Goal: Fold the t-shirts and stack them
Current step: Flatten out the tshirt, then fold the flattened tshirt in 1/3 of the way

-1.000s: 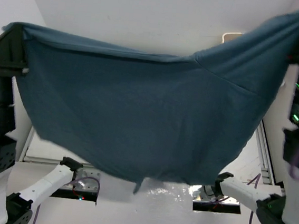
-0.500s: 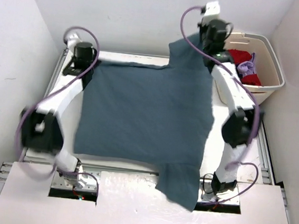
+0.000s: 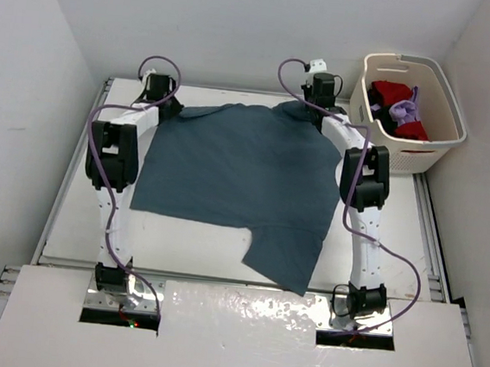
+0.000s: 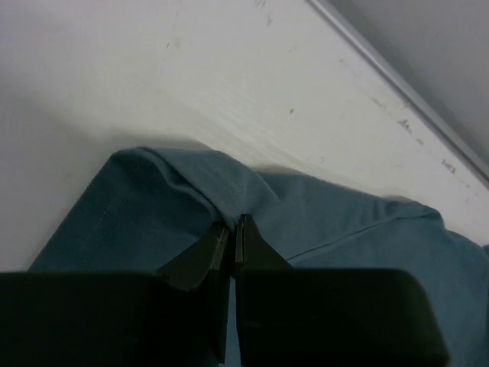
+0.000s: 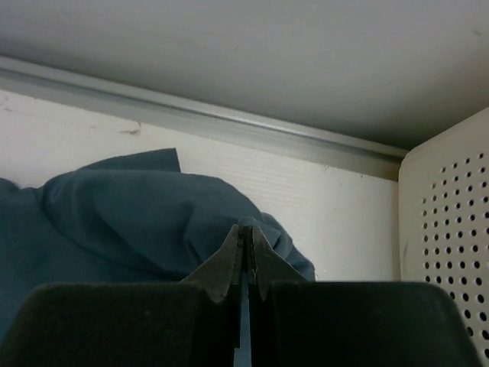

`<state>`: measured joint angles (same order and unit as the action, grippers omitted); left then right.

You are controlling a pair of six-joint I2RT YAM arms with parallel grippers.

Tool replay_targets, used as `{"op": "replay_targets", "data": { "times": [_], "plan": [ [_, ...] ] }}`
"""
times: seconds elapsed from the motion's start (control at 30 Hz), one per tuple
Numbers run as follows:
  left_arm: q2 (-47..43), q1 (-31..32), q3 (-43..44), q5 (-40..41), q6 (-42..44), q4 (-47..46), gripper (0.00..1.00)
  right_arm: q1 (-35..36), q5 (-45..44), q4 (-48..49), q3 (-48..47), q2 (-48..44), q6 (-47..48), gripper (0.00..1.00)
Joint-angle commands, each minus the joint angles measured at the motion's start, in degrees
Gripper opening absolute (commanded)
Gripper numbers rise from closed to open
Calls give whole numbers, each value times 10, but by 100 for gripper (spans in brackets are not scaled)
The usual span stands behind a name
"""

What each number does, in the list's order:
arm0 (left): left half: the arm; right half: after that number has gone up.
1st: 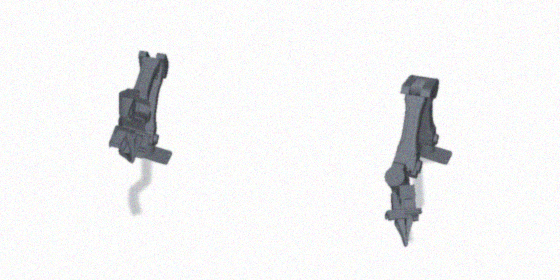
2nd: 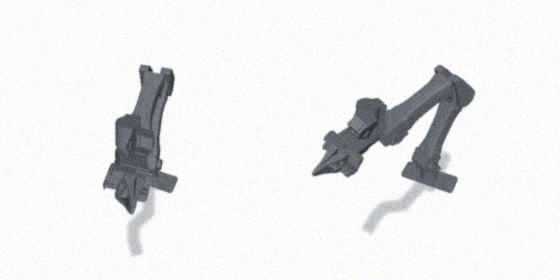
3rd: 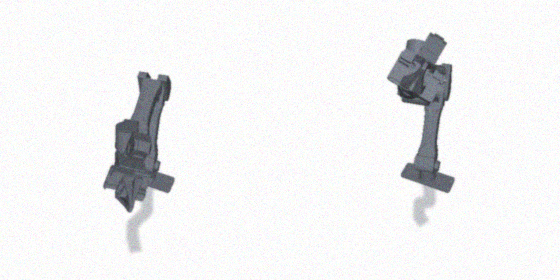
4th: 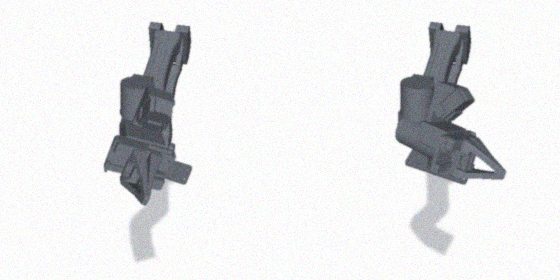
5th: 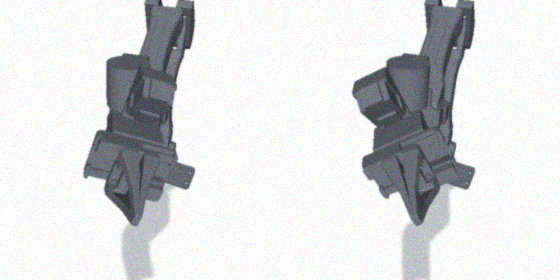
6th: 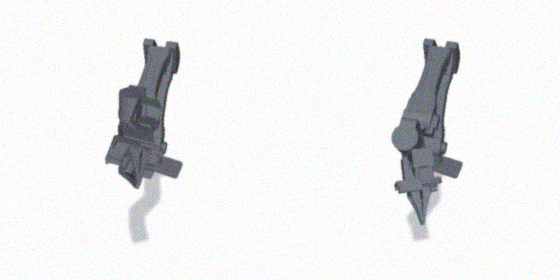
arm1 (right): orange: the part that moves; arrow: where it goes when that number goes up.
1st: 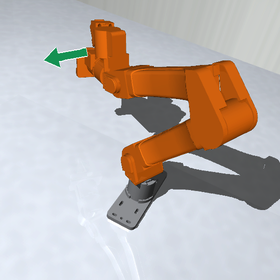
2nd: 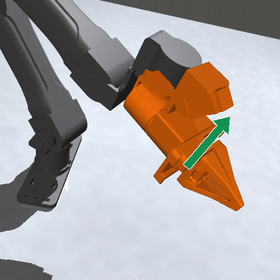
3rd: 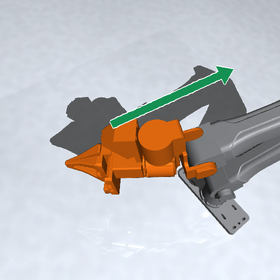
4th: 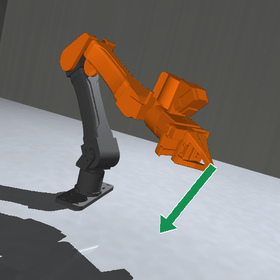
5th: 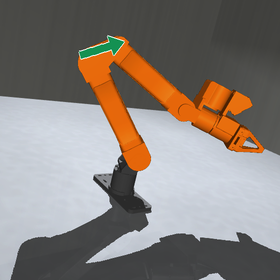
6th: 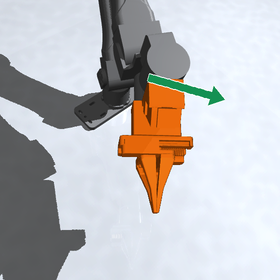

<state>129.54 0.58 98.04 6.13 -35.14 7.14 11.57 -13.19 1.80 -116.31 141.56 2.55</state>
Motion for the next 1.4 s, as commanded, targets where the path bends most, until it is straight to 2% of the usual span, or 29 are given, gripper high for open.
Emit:
{"op": "replay_targets", "data": {
  "times": [0.0, 0.2, 0.3, 0.53, 0.8, 1.1, 1.37],
  "plan": [
    [3, -22, 61, -2, 13, -29, 0, -7, 16, 71, -41, -13, -5, 0],
    [-6, -24, 59, -14, 21, -38, 0, -8, 45, 95, 20, -54, 24, 0],
    [-24, -25, 28, -13, 30, -42, 0, -8, 46, 111, 99, -101, 44, 0],
    [-67, -25, -30, -20, 38, -58, 0, -8, 35, 196, 387, -303, 59, 0],
    [-90, -35, -80, -28, 33, -62, 0, -4, 27, 178, 558, -457, 54, 0],
    [-140, -51, -113, -38, 37, -47, 0, 7, 4, 131, 662, -586, 48, 0],
    [-191, -71, -169, -23, 41, -28, 0, 15, 6, 108, 705, -611, 40, 0]
  ]
}}
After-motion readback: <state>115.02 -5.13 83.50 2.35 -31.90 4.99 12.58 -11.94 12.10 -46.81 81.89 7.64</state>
